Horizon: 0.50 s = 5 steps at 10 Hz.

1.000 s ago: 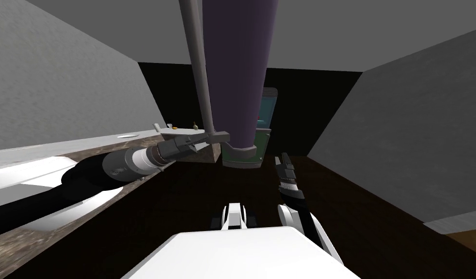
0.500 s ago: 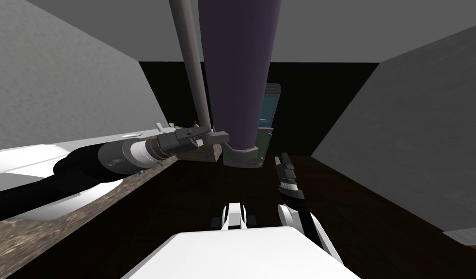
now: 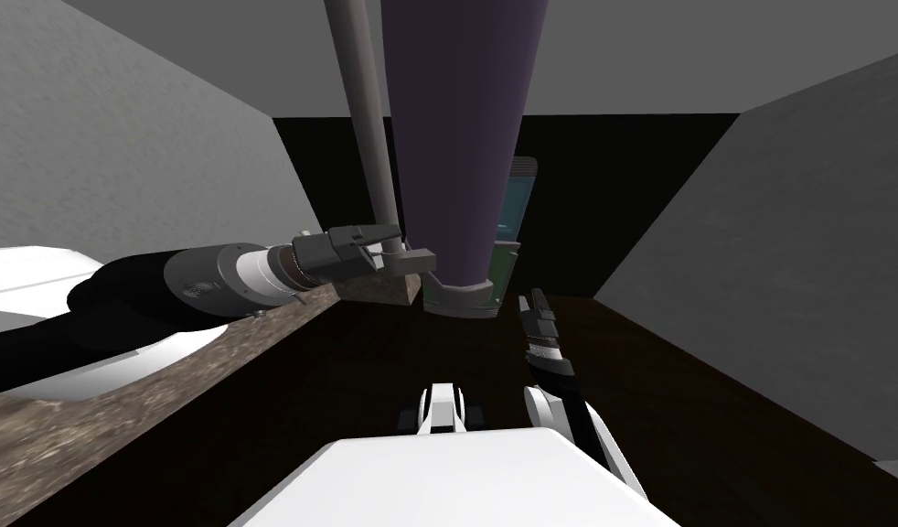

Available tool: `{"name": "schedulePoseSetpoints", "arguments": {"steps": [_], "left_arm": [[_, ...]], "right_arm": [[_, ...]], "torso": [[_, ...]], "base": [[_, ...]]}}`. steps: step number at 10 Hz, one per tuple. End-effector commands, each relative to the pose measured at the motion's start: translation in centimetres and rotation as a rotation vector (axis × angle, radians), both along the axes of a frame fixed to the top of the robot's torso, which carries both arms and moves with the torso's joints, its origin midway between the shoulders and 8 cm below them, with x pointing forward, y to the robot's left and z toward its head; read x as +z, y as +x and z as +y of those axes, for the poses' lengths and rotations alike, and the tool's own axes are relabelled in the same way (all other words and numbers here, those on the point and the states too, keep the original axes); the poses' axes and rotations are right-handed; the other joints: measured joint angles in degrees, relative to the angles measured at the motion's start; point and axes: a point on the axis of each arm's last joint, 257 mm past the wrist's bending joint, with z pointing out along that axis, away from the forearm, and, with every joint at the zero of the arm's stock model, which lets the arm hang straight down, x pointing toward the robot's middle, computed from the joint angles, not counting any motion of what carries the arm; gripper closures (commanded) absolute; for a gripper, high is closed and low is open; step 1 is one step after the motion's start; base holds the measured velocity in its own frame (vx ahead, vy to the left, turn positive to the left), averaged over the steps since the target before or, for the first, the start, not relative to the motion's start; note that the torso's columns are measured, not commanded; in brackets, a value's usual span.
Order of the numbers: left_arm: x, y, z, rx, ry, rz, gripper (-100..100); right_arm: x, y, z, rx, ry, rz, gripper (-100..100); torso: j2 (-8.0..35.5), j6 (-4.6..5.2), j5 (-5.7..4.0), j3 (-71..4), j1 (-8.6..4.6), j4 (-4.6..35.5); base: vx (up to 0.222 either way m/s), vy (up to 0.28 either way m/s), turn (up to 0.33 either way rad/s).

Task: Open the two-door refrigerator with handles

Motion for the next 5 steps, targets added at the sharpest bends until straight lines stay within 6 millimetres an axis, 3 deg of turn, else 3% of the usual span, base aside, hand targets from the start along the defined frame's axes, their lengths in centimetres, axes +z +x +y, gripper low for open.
{"name": "schedulePoseSetpoints", "arguments": {"steps": [1,5], "left_arm": [[0.03,-0.08,-0.05,-0.002,0.001,-0.002,0],[0.13,-0.23,-0.17,-0.008,0.002,-0.007,0]], "right_arm": [[0.0,0.0,0.0,0.0,0.0,0.0,0],[0.0,0.0,0.0,0.0,0.0,0.0,0]], "torso": [[0.0,-0.01,0.01,0.1,0.0,0.0],[0.2,-0.03,0.03,0.2,0.06,0.1]], "base": [[-0.006,0.0,0.002],[-0.003,-0.001,0.001]]}}
